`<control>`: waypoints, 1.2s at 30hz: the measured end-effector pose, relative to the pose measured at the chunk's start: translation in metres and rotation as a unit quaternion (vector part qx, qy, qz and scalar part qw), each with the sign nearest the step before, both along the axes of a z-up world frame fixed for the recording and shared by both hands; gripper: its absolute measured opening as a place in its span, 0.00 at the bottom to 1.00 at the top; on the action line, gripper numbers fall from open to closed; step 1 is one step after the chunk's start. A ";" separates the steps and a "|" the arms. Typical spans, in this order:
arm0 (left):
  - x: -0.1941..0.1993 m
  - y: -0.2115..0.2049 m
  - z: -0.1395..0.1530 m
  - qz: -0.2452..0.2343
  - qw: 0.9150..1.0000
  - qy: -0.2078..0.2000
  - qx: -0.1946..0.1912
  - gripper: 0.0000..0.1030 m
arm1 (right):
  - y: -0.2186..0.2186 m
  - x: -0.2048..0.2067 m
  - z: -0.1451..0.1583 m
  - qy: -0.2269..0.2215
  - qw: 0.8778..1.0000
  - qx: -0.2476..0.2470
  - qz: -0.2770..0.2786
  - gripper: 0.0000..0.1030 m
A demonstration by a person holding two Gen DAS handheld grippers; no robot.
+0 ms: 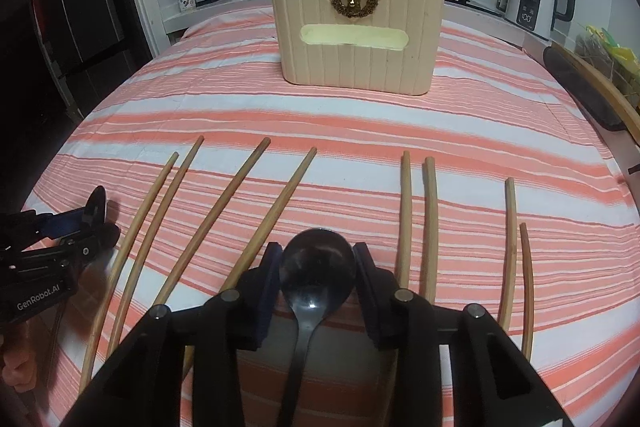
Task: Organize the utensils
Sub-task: 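Close the left tool on a steel spoon while the right tool grasps the other spoon, then lift the spoon in the left tool toward the cream box while the right tool carries its spoon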
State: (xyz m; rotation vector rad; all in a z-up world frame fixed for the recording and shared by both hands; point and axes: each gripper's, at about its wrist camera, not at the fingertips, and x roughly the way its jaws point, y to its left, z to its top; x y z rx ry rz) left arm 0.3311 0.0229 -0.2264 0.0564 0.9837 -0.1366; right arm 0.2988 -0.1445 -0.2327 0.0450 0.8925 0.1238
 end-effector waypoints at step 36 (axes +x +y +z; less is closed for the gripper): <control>-0.130 0.012 0.150 -0.022 0.977 -0.163 -0.137 0.40 | -0.015 -0.115 0.132 -0.169 0.983 0.056 0.040 0.35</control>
